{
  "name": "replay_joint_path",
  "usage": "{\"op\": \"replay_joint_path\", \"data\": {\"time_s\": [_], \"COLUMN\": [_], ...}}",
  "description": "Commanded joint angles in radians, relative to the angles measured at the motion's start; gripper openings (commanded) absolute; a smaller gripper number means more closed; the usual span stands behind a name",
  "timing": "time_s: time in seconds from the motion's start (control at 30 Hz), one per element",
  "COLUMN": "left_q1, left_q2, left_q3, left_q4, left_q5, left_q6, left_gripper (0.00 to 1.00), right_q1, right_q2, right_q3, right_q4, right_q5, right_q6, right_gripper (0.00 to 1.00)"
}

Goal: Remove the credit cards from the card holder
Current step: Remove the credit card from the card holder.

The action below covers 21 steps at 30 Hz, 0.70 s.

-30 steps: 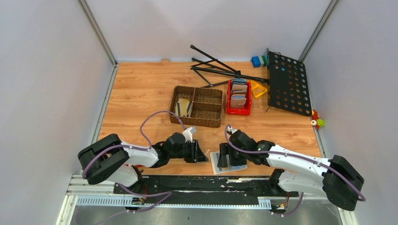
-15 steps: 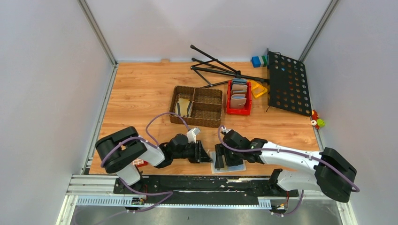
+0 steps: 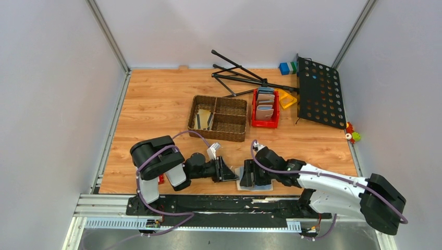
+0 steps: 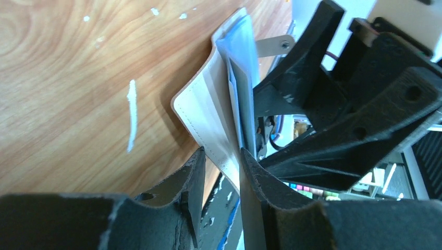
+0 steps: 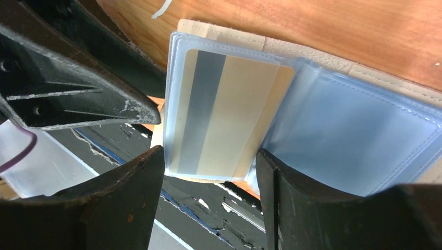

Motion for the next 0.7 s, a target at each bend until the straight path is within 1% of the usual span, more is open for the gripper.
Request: {"op": "replay_joint_path", "data": {"time_s": [0.0,0.27,0.4,0.67], "left_q1": [-0.017,-0.022,-0.024,-0.035], "left_q2": [0.009,0.016,0.022,0.020], "left_q3": [0.020,0.022,0.033,0.047], "left_q4": [0.156,0.150,0.151,0.153], "left_q5": [0.035,0.037,0.044,0.035], "left_q6": [-0.040,-0.040,-0.043,-0.048], "left_gripper": [0.36,0.37,0.37,0.38], "right_q1": [-0.023,-0.047,-0.058,-0.096], "right_q2": [-0.052,-0.116,-0.152,-0.233], "right_q3": [-0.069,-0.098,-0.129,-0.211], "right_q4": [0.091,0.079,0.107,0.189], "right_q5": [-0.044,-0.042,-0.064,-0.105], "right_q6": [0.063,0.078,0.092,0.142], "right_gripper": [0.63,0.54,0.48,0.46]}}
